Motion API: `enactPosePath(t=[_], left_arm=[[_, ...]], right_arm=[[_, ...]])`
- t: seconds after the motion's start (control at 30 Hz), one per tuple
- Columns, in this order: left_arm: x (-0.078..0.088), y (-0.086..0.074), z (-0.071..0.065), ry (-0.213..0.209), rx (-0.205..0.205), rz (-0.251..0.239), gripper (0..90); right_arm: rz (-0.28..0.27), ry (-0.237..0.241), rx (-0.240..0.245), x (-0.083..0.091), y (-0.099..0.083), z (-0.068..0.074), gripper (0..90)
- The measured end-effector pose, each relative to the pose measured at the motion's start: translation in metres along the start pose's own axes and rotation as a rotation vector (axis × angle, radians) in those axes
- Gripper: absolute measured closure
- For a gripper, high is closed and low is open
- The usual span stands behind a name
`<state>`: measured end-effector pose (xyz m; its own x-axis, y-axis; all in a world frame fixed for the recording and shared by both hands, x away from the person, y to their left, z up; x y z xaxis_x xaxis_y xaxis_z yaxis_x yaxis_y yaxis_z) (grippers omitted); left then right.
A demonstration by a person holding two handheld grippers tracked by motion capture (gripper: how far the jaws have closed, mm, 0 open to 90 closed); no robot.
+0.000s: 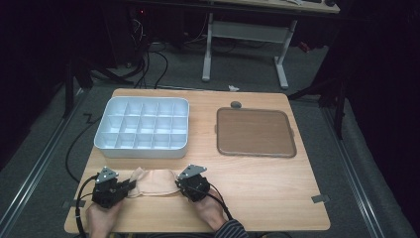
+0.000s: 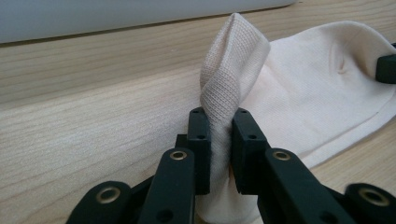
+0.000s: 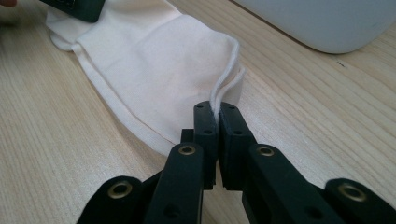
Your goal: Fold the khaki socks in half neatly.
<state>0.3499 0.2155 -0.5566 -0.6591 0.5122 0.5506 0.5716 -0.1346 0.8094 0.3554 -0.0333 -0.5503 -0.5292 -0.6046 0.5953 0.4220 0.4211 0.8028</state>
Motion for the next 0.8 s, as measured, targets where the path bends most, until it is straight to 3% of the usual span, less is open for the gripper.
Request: enactPosePath(t=[0.3, 0.6, 0.8], left_arm=[[0.000, 0.006, -0.005, -0.023, -0.013, 0.003, 80.0], [-0.005, 0.018, -0.020, -0.046, -0.057, 0.023, 80.1], [-0.008, 0.025, -0.031, -0.073, -0.074, 0.026, 80.1]], right_arm=[[-0.026, -0.005, -0.022, 0.006, -0.001, -0.005, 87.2], [-0.027, -0.010, -0.014, 0.017, -0.008, -0.011, 87.2], [-0.034, -0.024, -0.035, 0.028, -0.012, -0.015, 87.2]])
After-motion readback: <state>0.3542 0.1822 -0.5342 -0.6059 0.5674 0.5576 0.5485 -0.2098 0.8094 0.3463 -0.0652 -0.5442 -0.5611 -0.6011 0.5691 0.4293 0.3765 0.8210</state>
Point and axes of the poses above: each handheld gripper's, and its own axes: x roughly backward along the jaws, y roughly out of its top, z roughly to its left, the point moved 4 cm from there along -x, roughly forward along the jaws, and after that the axes turned 8 degrees about -z, right-handed, at the moved point
